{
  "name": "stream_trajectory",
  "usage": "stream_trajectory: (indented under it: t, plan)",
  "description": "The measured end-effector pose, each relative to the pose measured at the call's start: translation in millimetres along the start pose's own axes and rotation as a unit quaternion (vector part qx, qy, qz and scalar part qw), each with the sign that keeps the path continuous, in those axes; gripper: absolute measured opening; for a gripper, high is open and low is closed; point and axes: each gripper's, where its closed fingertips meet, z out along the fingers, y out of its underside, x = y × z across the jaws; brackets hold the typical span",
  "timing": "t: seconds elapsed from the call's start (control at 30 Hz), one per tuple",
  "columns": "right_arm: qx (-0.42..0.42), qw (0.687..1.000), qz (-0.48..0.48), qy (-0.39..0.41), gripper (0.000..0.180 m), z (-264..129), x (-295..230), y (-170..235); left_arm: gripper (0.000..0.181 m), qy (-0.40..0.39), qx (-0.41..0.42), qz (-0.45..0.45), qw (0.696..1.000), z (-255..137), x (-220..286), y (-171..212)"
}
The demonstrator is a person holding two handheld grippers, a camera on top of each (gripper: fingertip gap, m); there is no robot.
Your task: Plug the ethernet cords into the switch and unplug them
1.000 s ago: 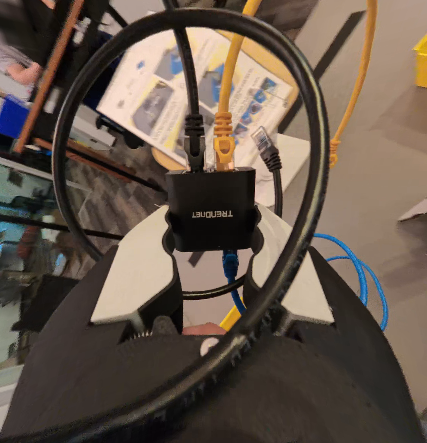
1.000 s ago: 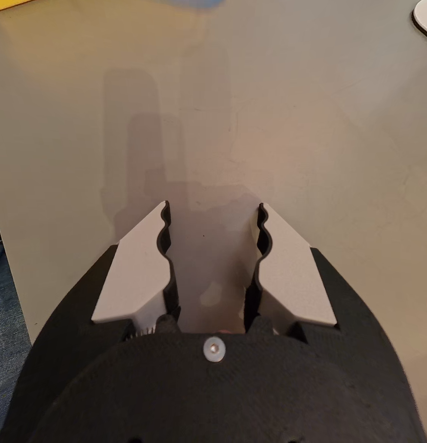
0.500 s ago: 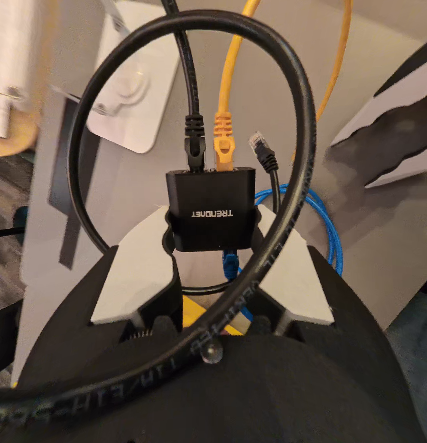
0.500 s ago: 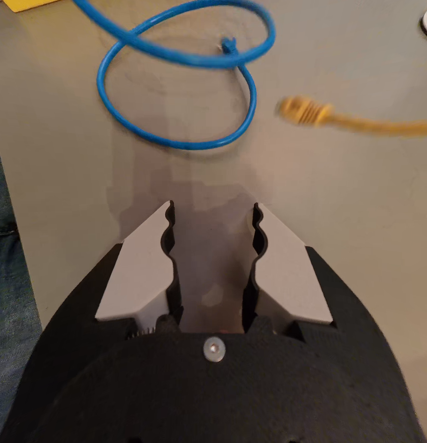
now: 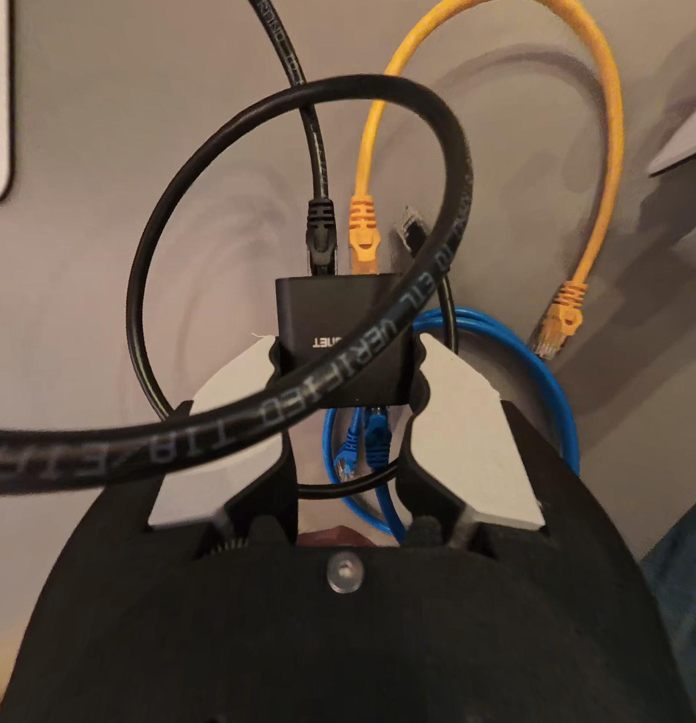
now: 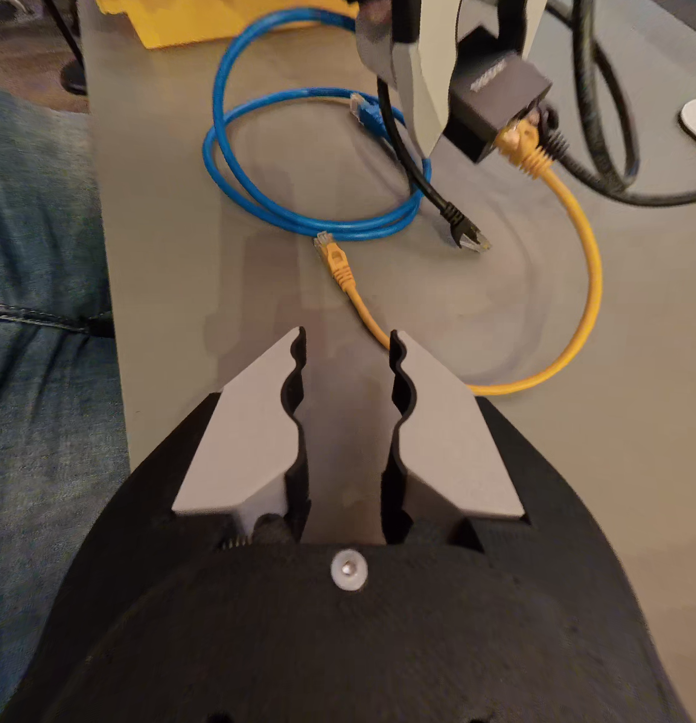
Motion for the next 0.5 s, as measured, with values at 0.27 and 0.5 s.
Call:
stream_trajectory:
  t: [0.27,0.5]
  plan:
    - [-0.002,0.998,-0.052,0.034,0.030,6,24,-27,0.062,0.029,0.006,0.001,1.000,20,16,-5]
    - [-0.049,0.978,-0.155,0.127,0.035,31,75,-42,0.062,0.062,0.008,0.003,0.998,20,25,-10]
